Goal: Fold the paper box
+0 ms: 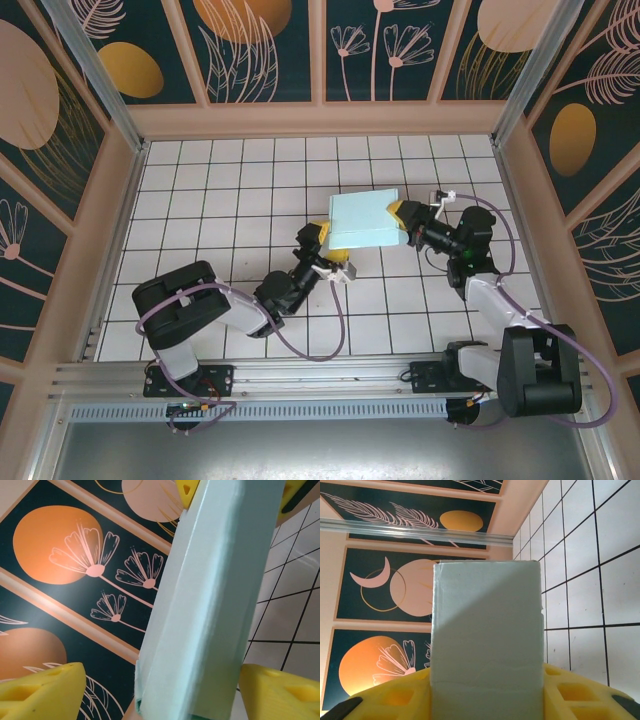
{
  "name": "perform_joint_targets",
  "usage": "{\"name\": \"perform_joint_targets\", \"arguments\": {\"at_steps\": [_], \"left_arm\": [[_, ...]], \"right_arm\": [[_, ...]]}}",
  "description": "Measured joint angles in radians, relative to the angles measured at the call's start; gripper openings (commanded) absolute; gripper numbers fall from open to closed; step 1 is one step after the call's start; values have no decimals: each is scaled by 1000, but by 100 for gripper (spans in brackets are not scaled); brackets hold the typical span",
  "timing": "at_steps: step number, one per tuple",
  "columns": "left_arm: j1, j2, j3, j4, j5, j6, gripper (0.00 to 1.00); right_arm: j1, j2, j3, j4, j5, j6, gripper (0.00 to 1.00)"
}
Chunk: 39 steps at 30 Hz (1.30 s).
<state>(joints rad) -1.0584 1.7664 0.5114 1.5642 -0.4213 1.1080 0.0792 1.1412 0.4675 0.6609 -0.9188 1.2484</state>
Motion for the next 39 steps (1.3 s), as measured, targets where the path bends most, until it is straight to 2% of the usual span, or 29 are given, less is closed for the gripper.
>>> {"name": "perform_joint_targets", "arguments": {"at_steps": [14, 20, 23, 26, 28, 30, 35, 39], "left_arm": [[-4, 0, -1, -30, -4, 10, 50], [-5, -1, 0, -63, -8, 13, 35], [-7, -8, 0, -85, -18, 6, 30], [-9, -27, 0, -133, -30, -26, 24], [-7, -57, 0, -187, -41, -77, 22], [-5, -89, 0, -240, -45, -129, 22], [10, -159, 0, -384, -45, -289, 22], [42, -230, -2, -563, -5, -455, 23]], "right_arm": [[14, 0, -1, 16, -3, -8, 37], [15, 2, -1, 12, 1, -19, 37], [16, 10, -1, 9, 2, -19, 48], [19, 10, -1, 4, -3, -34, 67], [21, 10, -1, -6, -8, -42, 78], [21, 8, 0, -13, -7, -63, 84], [18, -50, 40, -138, 23, -184, 88], [18, -123, 126, -354, 138, -378, 88]]}}
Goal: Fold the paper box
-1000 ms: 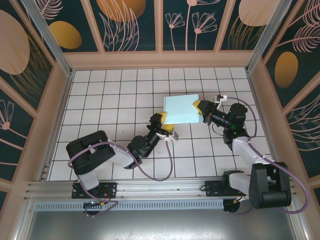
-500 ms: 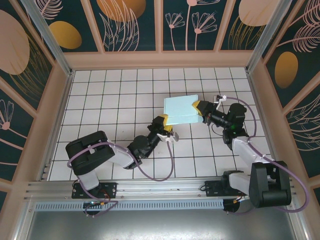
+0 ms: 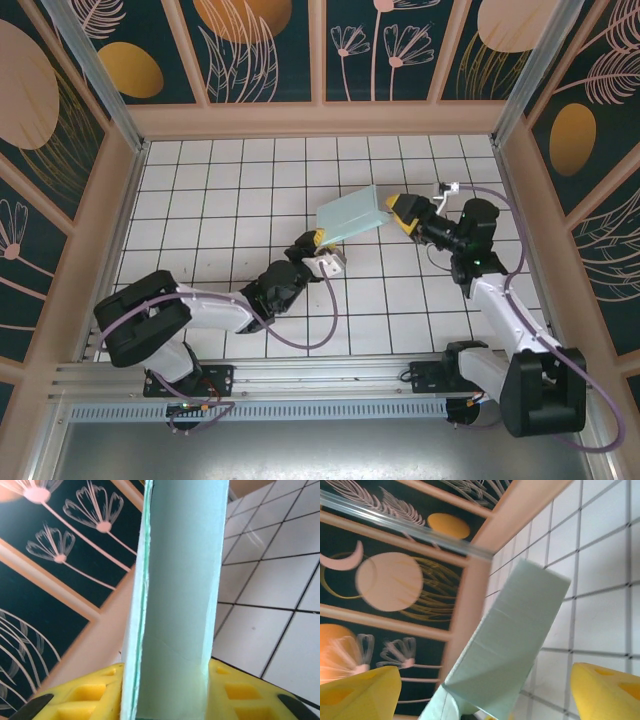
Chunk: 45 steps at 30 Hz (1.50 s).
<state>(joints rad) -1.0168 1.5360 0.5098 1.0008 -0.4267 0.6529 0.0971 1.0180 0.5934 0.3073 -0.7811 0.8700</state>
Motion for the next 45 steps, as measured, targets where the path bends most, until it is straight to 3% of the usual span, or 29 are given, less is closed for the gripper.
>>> {"name": "perform_joint_targets", "arguments": {"at_steps": [8, 12, 19, 23, 25, 27, 32, 34, 38, 45], "left_arm": [[49, -150, -24, -335, 154, -259, 22], [87, -193, -25, -481, 239, -336, 24], [125, -215, 56, -758, 400, -383, 23], [146, -209, 124, -887, 462, -384, 23], [160, -200, 153, -932, 488, -381, 23], [175, -184, 187, -975, 518, -378, 24], [205, -139, 259, -1054, 581, -352, 24], [223, -117, 294, -1089, 613, -339, 24], [260, -70, 362, -1158, 674, -314, 25], [277, -23, 425, -1217, 715, -267, 25]], "right_arm": [[4, -90, 119, -304, 217, -399, 82], [58, -92, 143, -407, 287, -563, 82], [229, -112, 174, -530, 359, -840, 82], [255, -78, 233, -591, 353, -983, 80], [257, -40, 269, -628, 338, -1041, 72], [264, 8, 304, -674, 327, -1104, 71], [302, 109, 351, -784, 328, -1196, 68], [316, 138, 359, -815, 331, -1216, 59], [325, 173, 369, -863, 352, -1250, 50], [324, 219, 407, -892, 420, -1265, 43]]}}
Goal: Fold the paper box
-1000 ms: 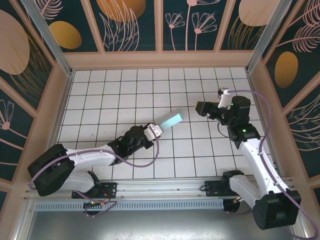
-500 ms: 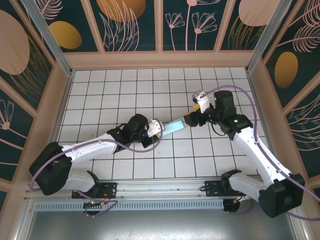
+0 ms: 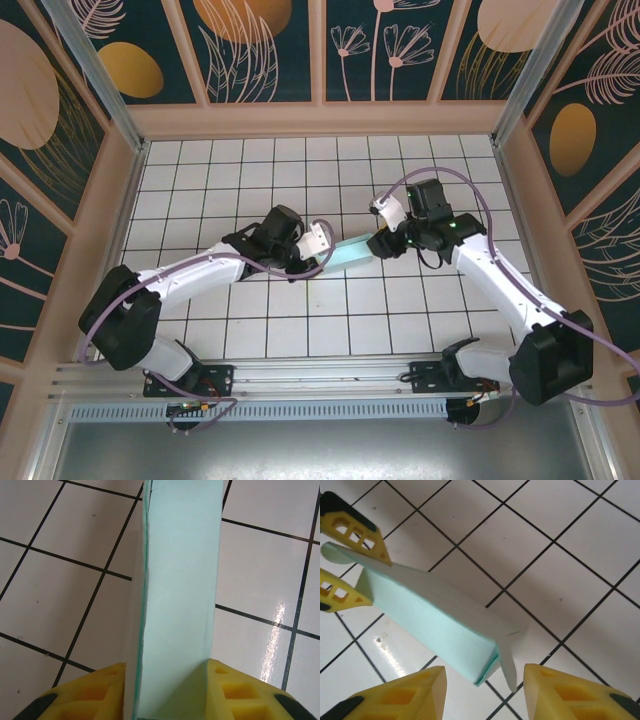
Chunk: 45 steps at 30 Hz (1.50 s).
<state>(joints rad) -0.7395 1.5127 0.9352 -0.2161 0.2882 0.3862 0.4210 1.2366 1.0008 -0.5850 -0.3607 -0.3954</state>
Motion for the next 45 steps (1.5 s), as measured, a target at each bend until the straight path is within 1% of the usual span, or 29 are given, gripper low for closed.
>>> {"name": "perform_joint_targets", "arguments": {"at_steps": [6, 9, 11, 13, 14, 16, 24, 25, 26, 31, 34, 45], "left_arm": [[8, 20, 26, -22, 24, 27, 25], [10, 22, 26, -23, 30, 32, 24], [13, 24, 27, -23, 32, 32, 24], [15, 27, 30, -23, 38, 32, 24], [18, 31, 32, -23, 42, 32, 24], [21, 36, 38, -23, 47, 32, 24], [24, 60, 57, -20, 65, 32, 24], [27, 62, 59, -19, 68, 32, 24], [28, 65, 61, -19, 72, 32, 25], [33, 71, 64, -18, 83, 29, 26], [33, 84, 80, -19, 82, 20, 26], [33, 132, 105, 57, 71, -59, 28]], "right_arm": [[-4, 62, 26, -1, 21, -4, 42], [-21, 81, 26, -3, 21, -13, 41], [-35, 86, 26, -4, 21, -15, 34], [-43, 89, 26, -5, 20, -17, 32], [-46, 90, 26, -5, 19, -18, 30], [-48, 93, 26, -8, 19, -18, 28], [-48, 129, 26, -19, 7, -18, 7], [-48, 134, 26, -19, 2, -16, 1], [-48, 135, 27, -19, 0, -12, 0], [-52, 141, 33, -19, -5, -5, 0], [-53, 141, 34, -18, 6, 40, 0], [-50, 137, 11, 82, 92, 386, 0]]}}
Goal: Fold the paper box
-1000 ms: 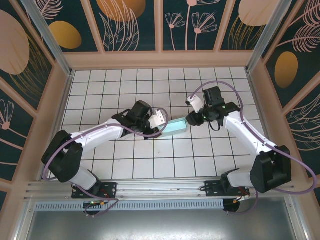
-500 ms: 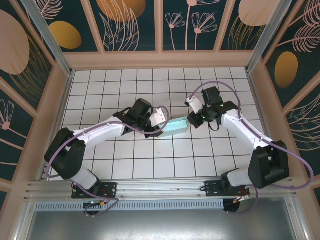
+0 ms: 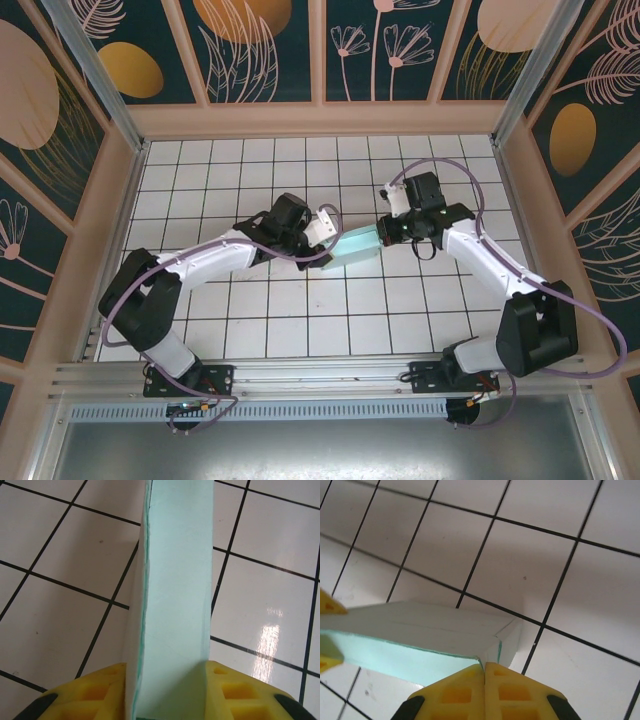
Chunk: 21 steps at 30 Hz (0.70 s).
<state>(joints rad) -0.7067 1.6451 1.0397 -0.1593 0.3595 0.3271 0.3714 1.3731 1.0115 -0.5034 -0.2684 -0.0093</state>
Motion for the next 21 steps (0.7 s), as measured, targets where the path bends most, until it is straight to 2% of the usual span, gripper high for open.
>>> {"name": "perform_joint_targets", "arguments": {"at_steps": [9, 21], "left_arm": [[0, 22, 12, 26, 0, -19, 29], [-1, 22, 2, 51, 6, -22, 31]], "right_arm": [[8, -19, -30, 54, 44, 136, 0], [19, -95, -159, 182, 77, 123, 0]]}}
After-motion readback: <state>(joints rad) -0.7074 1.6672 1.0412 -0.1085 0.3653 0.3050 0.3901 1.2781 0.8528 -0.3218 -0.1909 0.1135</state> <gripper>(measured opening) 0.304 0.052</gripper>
